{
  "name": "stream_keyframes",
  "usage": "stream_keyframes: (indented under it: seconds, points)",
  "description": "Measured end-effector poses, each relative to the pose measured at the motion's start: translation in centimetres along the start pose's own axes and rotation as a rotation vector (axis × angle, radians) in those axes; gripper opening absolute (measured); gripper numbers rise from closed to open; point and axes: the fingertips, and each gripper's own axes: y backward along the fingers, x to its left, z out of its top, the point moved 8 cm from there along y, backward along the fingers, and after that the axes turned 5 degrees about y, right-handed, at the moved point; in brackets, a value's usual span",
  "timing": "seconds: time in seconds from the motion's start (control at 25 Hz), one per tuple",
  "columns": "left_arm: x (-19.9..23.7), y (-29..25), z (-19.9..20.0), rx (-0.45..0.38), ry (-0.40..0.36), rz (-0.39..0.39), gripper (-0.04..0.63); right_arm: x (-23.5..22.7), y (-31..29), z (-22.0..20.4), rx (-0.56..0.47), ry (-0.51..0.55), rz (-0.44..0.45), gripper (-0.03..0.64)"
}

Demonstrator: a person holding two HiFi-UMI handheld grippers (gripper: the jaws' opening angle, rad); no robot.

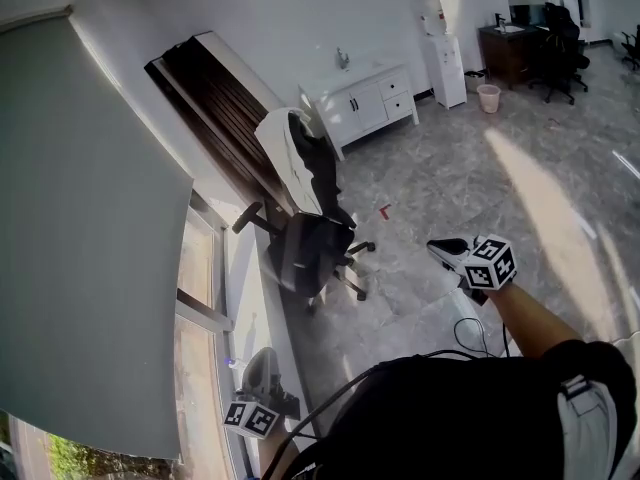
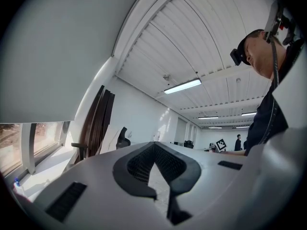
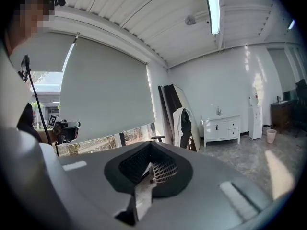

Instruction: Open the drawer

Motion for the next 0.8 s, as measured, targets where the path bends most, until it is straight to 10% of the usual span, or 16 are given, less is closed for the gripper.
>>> stream_keyframes:
  seconds: [0.8]
  points:
    - [-7.8, -18.3, -5.3, 0.122, -0.019, -0.195, 0.002, -13.6, 8.4, -4.0, -0.005, -0.022, -0.122, -0.005]
